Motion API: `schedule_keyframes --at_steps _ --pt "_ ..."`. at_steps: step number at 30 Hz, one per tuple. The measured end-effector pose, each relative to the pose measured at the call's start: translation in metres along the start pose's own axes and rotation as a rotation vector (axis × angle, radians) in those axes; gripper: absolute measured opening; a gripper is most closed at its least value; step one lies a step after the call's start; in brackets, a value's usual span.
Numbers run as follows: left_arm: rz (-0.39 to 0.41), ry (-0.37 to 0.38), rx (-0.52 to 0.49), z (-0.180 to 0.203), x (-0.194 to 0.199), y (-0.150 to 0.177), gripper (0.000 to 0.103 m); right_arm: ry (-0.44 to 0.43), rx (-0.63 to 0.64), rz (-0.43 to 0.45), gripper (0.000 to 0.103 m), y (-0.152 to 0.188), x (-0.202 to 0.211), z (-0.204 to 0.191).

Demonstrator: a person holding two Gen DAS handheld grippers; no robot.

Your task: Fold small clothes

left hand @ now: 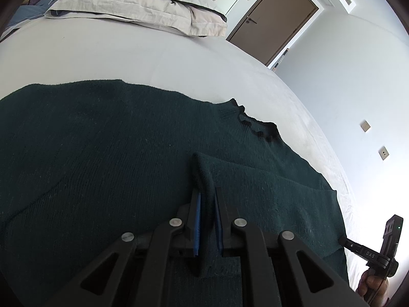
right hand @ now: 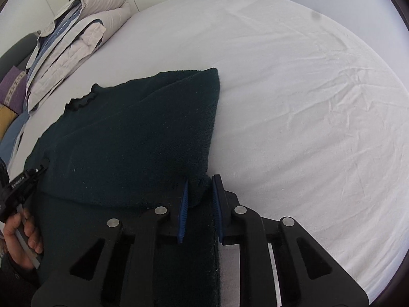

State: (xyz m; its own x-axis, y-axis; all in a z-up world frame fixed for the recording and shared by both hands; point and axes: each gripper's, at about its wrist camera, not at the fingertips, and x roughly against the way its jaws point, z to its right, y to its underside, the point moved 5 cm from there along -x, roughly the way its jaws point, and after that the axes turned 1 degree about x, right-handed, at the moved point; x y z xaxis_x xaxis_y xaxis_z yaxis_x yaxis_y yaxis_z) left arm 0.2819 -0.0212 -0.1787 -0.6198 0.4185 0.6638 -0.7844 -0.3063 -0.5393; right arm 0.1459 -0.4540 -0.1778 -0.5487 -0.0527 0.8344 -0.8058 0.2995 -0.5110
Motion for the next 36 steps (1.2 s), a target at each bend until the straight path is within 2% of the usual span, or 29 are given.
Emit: schedule_keyframes --at_steps 7,13,16,19,20,22,23,24,26,28,29,30,33,36 --pt "0.004 0.003 0.027 -0.001 0.007 0.006 0.011 0.024 0.009 -0.003 0.012 -0.001 0.001 0.004" --pt "0.013 -0.004 0.022 -0.001 0.009 0.013 0.012 -0.021 -0.026 0.024 0.011 -0.001 -0.014 0.017" --pt "0.006 0.003 0.037 -0.004 0.005 0.011 0.012 -0.01 0.028 0.038 0.013 -0.002 -0.016 0.011" --pt "-0.012 0.043 0.062 -0.005 0.011 0.008 0.014 0.03 0.043 0.035 0.022 -0.003 0.002 0.004" --pt "-0.019 0.055 0.081 -0.007 0.017 0.007 0.02 0.052 0.022 0.056 0.025 -0.003 0.014 0.002" --pt "0.002 0.071 0.122 -0.015 0.04 0.007 0.042 0.031 0.024 0.163 0.025 0.0 0.047 -0.014" --pt "0.022 0.075 0.14 -0.02 0.055 0.007 0.061 0.027 0.042 0.214 0.028 0.003 0.062 -0.025" --pt "0.051 0.075 0.155 -0.026 0.072 0.007 0.072 0.033 0.066 0.26 0.043 0.006 0.076 -0.038" --pt "0.111 0.073 0.189 -0.046 0.11 0.007 0.077 0.043 0.11 0.368 0.066 0.015 0.103 -0.064" --pt "0.158 0.051 0.24 -0.076 0.146 0.007 0.077 0.033 0.147 0.486 0.083 0.025 0.128 -0.091" --pt "0.182 0.036 0.275 -0.095 0.164 0.007 0.077 0.024 0.162 0.525 0.095 0.029 0.136 -0.104" --pt "0.205 0.017 0.315 -0.116 0.18 0.008 0.077 0.001 0.182 0.542 0.097 0.033 0.142 -0.118" --pt "0.27 -0.047 0.451 -0.188 0.225 0.014 0.076 -0.07 0.227 0.514 0.097 0.037 0.145 -0.158" --pt "0.324 -0.095 0.618 -0.263 0.26 0.022 0.076 -0.178 0.205 0.479 0.097 0.041 0.146 -0.189"
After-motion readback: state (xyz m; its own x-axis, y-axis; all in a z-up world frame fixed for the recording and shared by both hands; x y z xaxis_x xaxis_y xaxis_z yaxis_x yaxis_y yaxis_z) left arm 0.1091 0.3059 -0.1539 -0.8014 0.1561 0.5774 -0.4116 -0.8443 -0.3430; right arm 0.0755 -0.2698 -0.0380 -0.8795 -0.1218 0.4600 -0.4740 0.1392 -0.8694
